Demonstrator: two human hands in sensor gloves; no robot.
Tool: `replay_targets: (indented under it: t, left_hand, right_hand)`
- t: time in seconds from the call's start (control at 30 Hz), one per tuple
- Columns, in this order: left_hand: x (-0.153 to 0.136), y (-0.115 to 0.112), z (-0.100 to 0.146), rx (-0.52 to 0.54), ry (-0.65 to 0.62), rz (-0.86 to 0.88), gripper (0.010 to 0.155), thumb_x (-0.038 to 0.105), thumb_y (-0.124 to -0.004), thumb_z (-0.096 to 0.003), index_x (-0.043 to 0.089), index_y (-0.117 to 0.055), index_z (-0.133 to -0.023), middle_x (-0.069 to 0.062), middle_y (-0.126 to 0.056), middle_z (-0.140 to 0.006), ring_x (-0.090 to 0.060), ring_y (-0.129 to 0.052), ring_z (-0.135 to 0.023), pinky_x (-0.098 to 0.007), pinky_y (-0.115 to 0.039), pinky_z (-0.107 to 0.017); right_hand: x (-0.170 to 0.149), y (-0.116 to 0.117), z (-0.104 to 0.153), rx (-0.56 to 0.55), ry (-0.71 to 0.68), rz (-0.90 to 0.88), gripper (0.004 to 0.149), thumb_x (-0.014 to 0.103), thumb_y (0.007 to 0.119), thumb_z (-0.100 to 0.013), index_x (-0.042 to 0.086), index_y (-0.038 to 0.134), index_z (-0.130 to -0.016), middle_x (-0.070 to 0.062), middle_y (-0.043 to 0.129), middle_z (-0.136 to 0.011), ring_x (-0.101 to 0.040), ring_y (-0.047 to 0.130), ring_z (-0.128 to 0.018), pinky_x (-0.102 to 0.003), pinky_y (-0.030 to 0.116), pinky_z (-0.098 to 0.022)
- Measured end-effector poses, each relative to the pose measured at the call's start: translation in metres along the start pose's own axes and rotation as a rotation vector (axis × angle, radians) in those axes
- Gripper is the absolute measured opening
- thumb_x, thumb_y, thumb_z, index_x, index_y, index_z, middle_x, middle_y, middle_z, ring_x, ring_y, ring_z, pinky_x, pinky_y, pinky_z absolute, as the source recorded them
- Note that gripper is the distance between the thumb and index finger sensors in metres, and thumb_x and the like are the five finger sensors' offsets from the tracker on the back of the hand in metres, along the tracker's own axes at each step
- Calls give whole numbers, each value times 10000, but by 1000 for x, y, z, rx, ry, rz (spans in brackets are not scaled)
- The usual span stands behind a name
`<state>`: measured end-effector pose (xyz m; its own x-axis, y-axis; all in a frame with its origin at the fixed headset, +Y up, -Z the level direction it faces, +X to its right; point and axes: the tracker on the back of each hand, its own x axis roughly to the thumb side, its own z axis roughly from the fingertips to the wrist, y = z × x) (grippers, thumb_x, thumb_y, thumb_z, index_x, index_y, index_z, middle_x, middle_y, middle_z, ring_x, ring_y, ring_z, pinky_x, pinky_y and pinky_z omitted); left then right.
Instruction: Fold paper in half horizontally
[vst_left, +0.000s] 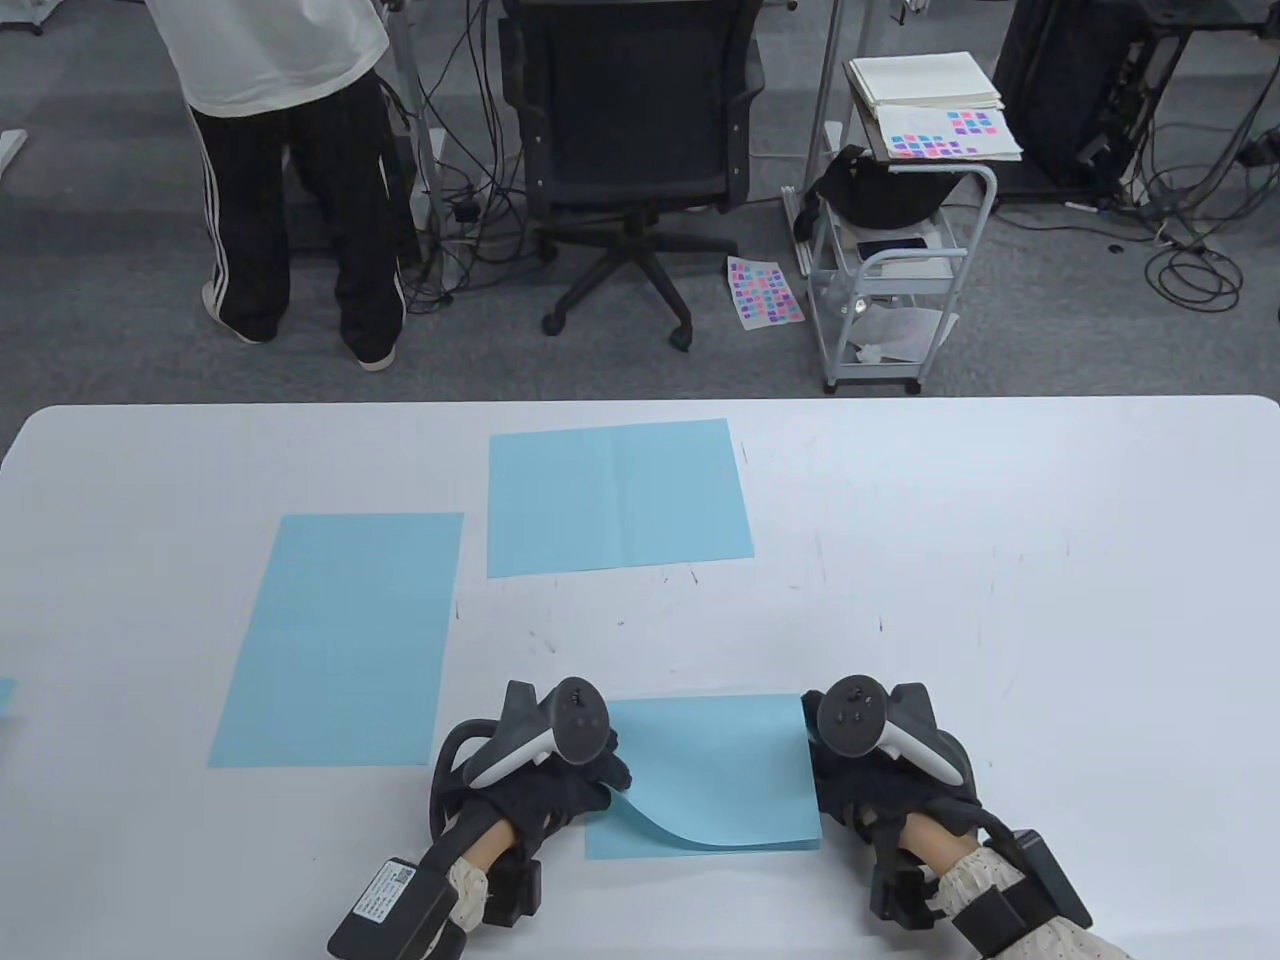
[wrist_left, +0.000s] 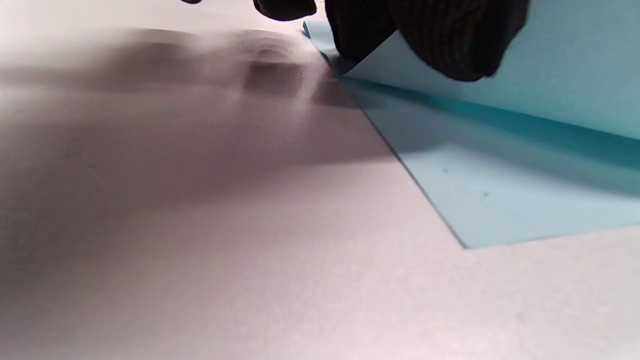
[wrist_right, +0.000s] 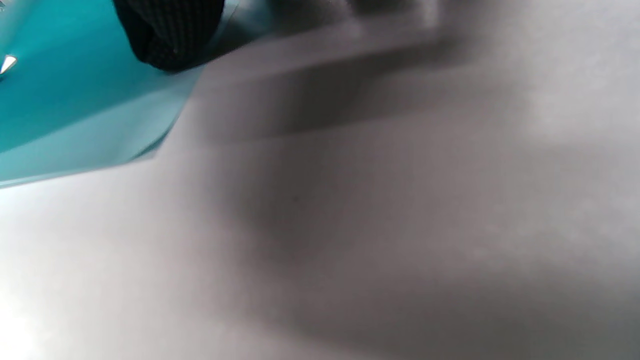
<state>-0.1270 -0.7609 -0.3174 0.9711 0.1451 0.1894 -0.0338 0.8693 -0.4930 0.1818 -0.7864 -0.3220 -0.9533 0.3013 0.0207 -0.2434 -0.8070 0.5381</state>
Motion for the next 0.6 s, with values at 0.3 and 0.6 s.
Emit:
replay_targets:
  t: [0.3, 0.6]
  left_hand:
    - [2, -5, 3, -19, -11, -71, 488, 363, -790, -430, 606, -721, -847, 332, -545, -1106, -114, -472, -1152, -536, -423, -877]
    - [3, -12, 4, -49, -3, -49, 568, 501, -769, -398, 577, -572, -926, 318, -451, -1124, -135, -387, -1163, -543, -380, -882]
  right_hand:
    - [0, 0, 0, 1, -1, -3, 613, 397, 717, -475, 547, 422, -991, 151, 106, -1165, -265, -21, -1051, -622, 83, -743]
    - [-1, 0, 0, 2, -2, -5, 615, 395, 718, -474, 544, 421, -992, 149, 105, -1164, -266, -25, -1049, -623, 81, -742]
